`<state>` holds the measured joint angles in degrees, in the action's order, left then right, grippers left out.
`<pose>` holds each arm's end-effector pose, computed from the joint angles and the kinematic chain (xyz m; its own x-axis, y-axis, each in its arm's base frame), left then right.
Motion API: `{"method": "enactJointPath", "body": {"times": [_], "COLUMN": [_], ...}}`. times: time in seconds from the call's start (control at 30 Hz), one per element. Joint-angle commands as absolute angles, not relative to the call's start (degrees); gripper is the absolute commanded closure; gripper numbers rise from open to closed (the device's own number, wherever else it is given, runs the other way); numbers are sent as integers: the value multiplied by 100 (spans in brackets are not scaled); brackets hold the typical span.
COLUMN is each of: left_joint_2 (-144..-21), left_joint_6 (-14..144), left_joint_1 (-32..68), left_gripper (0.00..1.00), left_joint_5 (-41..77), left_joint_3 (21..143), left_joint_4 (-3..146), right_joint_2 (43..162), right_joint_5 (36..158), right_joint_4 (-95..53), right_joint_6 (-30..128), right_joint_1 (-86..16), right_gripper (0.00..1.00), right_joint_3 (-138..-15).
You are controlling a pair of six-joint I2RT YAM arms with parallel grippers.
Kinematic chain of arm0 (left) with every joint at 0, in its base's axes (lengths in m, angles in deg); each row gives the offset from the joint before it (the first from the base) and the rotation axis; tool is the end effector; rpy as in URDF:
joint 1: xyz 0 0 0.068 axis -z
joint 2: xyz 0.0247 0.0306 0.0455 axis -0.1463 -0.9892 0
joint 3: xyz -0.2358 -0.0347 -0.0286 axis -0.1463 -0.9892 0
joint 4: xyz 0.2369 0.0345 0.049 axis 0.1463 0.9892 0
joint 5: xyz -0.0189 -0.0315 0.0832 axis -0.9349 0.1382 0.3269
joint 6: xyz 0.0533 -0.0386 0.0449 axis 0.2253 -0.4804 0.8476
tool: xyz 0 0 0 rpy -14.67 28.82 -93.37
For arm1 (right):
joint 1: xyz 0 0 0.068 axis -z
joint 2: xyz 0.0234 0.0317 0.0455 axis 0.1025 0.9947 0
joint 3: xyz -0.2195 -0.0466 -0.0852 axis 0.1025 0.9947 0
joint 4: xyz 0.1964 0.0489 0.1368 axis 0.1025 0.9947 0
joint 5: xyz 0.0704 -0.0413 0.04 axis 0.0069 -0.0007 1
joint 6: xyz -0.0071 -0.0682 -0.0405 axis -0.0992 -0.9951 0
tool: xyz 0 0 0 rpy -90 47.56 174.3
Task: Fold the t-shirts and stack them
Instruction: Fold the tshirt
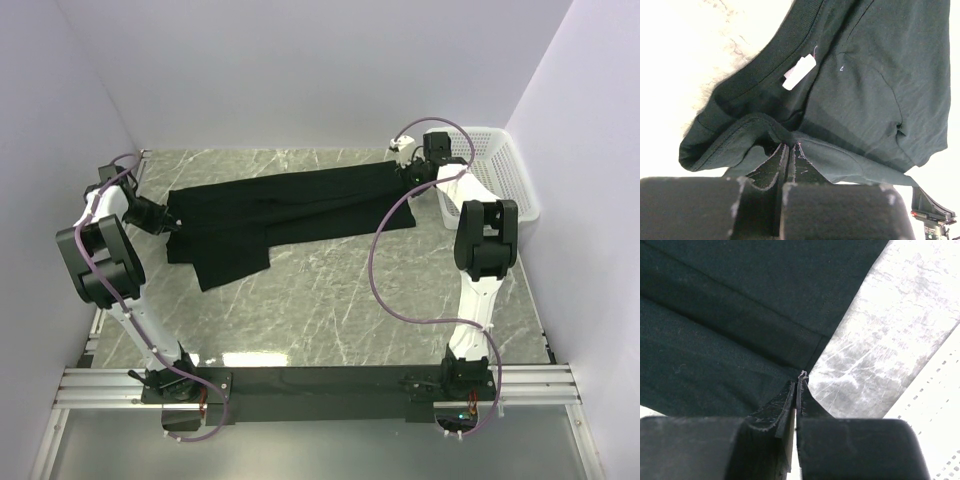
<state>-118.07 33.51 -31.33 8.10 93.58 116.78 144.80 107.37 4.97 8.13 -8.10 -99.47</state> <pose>0.3565 0.1274 0.1467 -0.4455 -0.8942 -0.0445 -0.7930 0.4172 -0.4439 0.4637 0.0386 0.1592 -0.5146 -0.5523 -0.6559 -0.6204 0.7678 -0.1597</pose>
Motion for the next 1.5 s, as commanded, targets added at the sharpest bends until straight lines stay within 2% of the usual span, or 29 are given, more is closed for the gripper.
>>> {"method": "enactJointPath", "body": {"times": [0.0, 0.03, 0.07, 0.1, 0.17, 0.27, 0.3, 0.47, 0.57, 0.83, 0.97, 1.13, 1.3, 1.47], "left_joint_2": [-11842, -11860, -11886, -11895, -11817, -11641, -11588, -11124, -10650, -9075, -8486, -8493, -8863, -9100], "left_joint_6": [3353, 3353, 3362, 3362, 3353, 3388, 3423, 3748, 4021, 4251, 3995, 3592, 3433, 3327], "left_joint_1": [-3170, -3170, -3170, -3170, -3161, -3170, -3170, -3170, -3170, -3144, -3065, -2846, -2319, -2116], "left_gripper": [96, 93, 86, 74, 59, 44, 38, 34, 31, 29, 28, 32, 33, 37], "left_joint_5": [867, 824, 788, 684, 604, 568, 603, 647, 595, 270, 322, 454, 787, 1604], "left_joint_3": [9615, 9650, 9685, 9737, 9781, 9939, 10070, 10327, 9968, 7394, 6391, 5651, 5704, 5774], "left_joint_4": [11570, 11570, 11562, 11544, 11430, 11368, 11368, 11403, 11386, 11342, 11368, 11035, 11069, 11297], "right_joint_2": [14550, 14568, 14568, 14568, 14542, 14384, 14270, 13971, 13533, 12793, 12442, 12213, 12081, 11958], "right_joint_5": [10555, 10537, 10520, 10502, 10423, 10423, 10457, 10992, 11608, 13040, 13331, 13499, 13455, 13437], "right_joint_4": [422, 431, 431, 422, 396, 273, 246, 421, 483, 1273, 1301, 1055, 1002, 879], "right_joint_6": [873, 890, 908, 952, 1040, 1172, 1198, 1251, 997, 48, 248, 679, 724, 776], "right_joint_1": [-817, -825, -825, -825, -825, -817, -825, -825, -817, -782, -790, -782, -782, -790], "right_gripper": [93, 90, 82, 76, 63, 48, 47, 46, 46, 46, 46, 46, 47, 47], "right_joint_3": [-10283, -10301, -10345, -10354, -10398, -10310, -10284, -10161, -9793, -8958, -8535, -7991, -7806, -7682]}}
